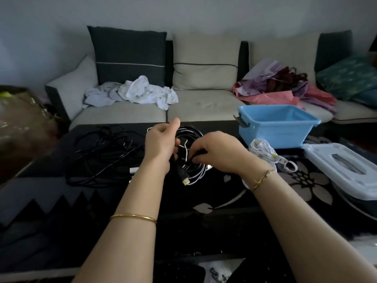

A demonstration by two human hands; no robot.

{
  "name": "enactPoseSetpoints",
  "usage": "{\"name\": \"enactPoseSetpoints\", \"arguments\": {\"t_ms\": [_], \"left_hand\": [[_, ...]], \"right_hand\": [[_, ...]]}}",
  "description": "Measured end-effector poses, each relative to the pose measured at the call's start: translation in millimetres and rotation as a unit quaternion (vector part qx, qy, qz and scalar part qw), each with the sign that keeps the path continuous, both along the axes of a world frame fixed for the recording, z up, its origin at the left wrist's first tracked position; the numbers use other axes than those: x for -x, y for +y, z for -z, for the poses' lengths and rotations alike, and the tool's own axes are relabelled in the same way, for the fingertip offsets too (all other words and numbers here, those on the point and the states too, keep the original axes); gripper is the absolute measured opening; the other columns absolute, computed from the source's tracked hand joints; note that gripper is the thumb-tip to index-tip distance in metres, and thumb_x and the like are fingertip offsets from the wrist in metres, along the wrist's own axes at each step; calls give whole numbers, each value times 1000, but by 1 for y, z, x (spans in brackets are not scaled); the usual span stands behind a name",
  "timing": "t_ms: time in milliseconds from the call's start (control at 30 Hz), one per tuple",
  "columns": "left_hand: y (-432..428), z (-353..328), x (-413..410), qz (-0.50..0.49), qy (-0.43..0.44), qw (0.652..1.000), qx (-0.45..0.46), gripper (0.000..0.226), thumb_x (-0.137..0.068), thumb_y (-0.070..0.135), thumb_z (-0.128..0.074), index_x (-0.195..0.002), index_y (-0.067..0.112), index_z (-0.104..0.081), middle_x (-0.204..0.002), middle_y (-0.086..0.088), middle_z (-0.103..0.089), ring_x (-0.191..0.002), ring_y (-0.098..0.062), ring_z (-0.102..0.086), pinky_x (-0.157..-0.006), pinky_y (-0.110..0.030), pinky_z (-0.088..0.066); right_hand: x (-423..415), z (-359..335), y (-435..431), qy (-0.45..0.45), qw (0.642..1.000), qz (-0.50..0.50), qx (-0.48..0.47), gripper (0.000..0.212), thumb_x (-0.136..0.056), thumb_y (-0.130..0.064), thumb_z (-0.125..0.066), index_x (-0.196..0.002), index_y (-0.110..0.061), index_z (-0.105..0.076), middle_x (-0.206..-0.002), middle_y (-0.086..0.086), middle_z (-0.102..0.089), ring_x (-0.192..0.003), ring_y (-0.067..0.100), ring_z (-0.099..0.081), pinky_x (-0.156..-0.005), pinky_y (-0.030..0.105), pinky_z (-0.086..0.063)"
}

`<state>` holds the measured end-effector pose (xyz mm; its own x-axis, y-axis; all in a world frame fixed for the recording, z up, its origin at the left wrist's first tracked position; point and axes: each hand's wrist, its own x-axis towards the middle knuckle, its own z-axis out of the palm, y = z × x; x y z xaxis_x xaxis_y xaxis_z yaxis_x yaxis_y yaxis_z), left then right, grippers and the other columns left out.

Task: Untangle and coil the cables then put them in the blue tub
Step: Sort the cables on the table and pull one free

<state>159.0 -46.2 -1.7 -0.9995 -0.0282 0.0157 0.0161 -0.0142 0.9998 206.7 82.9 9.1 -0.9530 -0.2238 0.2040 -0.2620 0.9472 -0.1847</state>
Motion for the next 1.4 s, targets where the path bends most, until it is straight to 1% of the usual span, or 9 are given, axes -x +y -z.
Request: {"name": "enactPoseSetpoints", "arguments": {"t_ms": [100, 233, 333, 433, 567, 767, 967, 1167, 1400], "left_hand": [[2, 5, 1, 11, 15, 1000, 2, 28, -92, 34, -58, -73, 13, -55, -54, -2, -48, -33, -9, -38, -35, -16, -31], [9, 5, 1, 24, 21, 999, -16, 29, -92, 35, -58, -72, 13, -56, -51, 0, -47, -35, -11, -38, -37, -19, -32], [17, 5, -1, 36, 40, 999, -5, 32, -92, 34, -57, -73, 9, -55, -54, -4, -46, -41, -15, -37, -40, -22, -32], [24, 4, -3, 52, 34, 998, -9, 37, -91, 37, -58, -69, 7, -54, -50, -3, -44, -40, -16, -35, -42, -24, -31], [28, 1, -5, 70, 14, 997, -9, 42, -90, 40, -58, -66, 7, -53, -48, 0, -47, -38, -14, -36, -46, -26, -34], [29, 2, -8, 82, 31, 996, -32, 28, -95, 33, -55, -77, 13, -60, -47, 2, -43, -34, -10, -32, -42, -23, -32], [25, 7, -4, 68, 44, 996, -39, 22, -94, 32, -56, -93, 13, -67, -48, 1, -44, -34, -9, -35, -39, -22, -33], [23, 8, -2, 69, 19, 997, -36, 17, -93, 32, -59, -92, 18, -69, -51, 0, -49, -35, -8, -36, -38, -19, -33], [27, 6, -5, 80, 8, 996, -37, 13, -92, 30, -60, -88, 19, -67, -49, 0, -49, -36, -9, -36, -40, -19, -32]], "right_hand": [[12, 15, -9, 139, 986, 71, -58, 18, -92, -32, -53, -103, -28, -67, -101, -4, -64, -93, 20, -61, -67, 30, -43], [18, 36, -17, 299, 947, 113, -38, 21, -73, -23, -75, -70, -12, -58, -60, -1, -57, -47, 21, -57, -42, 22, -24], [18, 35, -13, 350, 926, 139, -14, 32, -63, -20, -80, -64, -11, -49, -46, -1, -49, -33, 20, -47, -42, 17, -14], [16, 31, -7, 389, 908, 153, -7, 22, -72, -29, -57, -61, -12, -47, -44, -2, -48, -33, 20, -46, -45, 19, -17], [13, 31, -2, 401, 899, 176, -15, 39, -51, -13, -83, -59, -13, -45, -43, -3, -44, -36, 21, -41, -46, 23, -25], [14, 34, 4, 384, 910, 153, 14, 42, -55, -21, -85, -70, -13, -47, -49, -3, -53, -42, 24, -51, -56, 29, -35], [2, 13, 20, 248, 958, 146, 0, 29, -81, -47, -66, -85, -20, -55, -83, -5, -62, -87, 21, -56, -82, 34, -29], [1, 11, 31, 237, 959, 52, 146, 12, -80, -23, -72, -85, -15, -66, -114, -5, -63, -108, 22, -49, -91, 37, -40], [6, 14, 33, 244, 951, -21, 189, 11, -80, -15, -64, -86, -6, -61, -87, 6, -68, -80, 25, -61, -70, 47, -50]]}}
